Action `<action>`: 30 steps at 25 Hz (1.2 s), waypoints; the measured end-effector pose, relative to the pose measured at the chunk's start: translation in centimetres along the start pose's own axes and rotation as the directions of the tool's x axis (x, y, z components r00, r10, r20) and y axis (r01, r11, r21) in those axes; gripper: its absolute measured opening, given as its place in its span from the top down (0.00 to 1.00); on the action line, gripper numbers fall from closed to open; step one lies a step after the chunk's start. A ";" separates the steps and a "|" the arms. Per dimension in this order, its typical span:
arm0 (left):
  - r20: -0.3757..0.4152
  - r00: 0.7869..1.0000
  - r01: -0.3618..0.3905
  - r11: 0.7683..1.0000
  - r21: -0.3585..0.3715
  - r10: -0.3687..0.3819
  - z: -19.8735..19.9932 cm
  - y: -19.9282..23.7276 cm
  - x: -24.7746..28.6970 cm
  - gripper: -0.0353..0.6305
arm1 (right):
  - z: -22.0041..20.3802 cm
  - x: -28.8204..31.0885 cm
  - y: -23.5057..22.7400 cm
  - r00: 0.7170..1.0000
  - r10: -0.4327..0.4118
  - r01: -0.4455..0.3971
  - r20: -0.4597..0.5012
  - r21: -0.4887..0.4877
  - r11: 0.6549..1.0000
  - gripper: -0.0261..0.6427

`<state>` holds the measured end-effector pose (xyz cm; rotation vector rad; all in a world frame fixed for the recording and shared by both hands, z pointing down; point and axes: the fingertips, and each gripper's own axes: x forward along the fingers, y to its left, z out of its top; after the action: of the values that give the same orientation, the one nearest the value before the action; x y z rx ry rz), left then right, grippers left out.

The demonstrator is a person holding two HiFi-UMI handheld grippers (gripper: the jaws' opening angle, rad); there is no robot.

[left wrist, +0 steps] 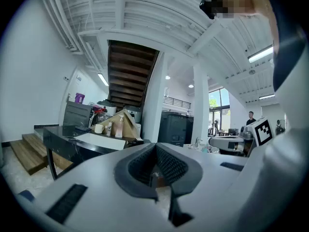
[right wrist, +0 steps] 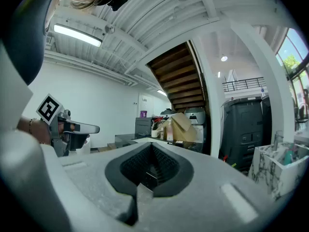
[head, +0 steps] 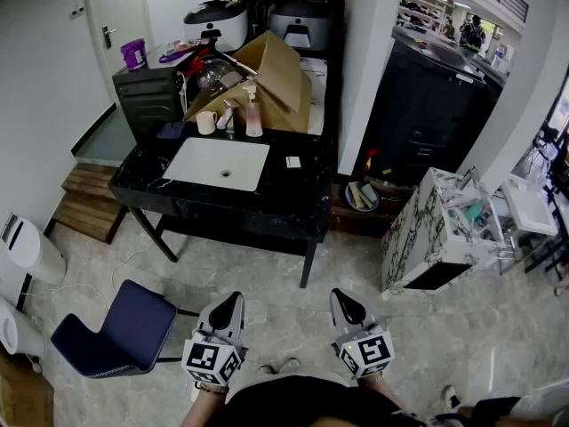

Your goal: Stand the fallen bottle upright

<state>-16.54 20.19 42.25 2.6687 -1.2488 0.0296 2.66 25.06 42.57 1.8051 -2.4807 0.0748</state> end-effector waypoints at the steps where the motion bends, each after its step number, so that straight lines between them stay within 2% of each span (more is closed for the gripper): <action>1: 0.003 1.000 -0.002 1.000 -0.001 0.002 0.1 0.0 0.2 0.94 | 0.0 0.2 -0.2 1.000 0.002 -0.002 0.001 -0.002 1.000 0.95; 21: 0.005 1.000 0.003 1.000 0.013 -0.003 -0.2 -1.9 4.8 0.94 | -1.0 0.3 -4.8 1.000 -0.016 0.016 0.010 0.008 1.000 0.95; 26: 0.004 1.000 -0.015 1.000 0.011 0.015 -0.7 -2.1 5.6 0.94 | -1.2 0.3 -5.4 0.999 0.023 -0.023 0.039 0.008 1.000 0.95; 28: 0.001 1.000 -0.018 1.000 0.005 0.018 -0.9 -2.2 6.2 0.94 | -1.3 0.5 -5.8 0.998 0.041 -0.041 0.042 0.011 0.999 0.88; 30: -0.003 1.000 -0.020 1.000 0.002 0.020 -1.1 -2.3 6.6 0.94 | -1.5 0.7 -6.2 0.998 0.040 -0.041 0.044 0.032 0.999 0.70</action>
<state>-10.46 16.83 43.58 2.6566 -1.2744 0.0378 8.39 22.62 44.09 1.7882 -2.5611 0.0798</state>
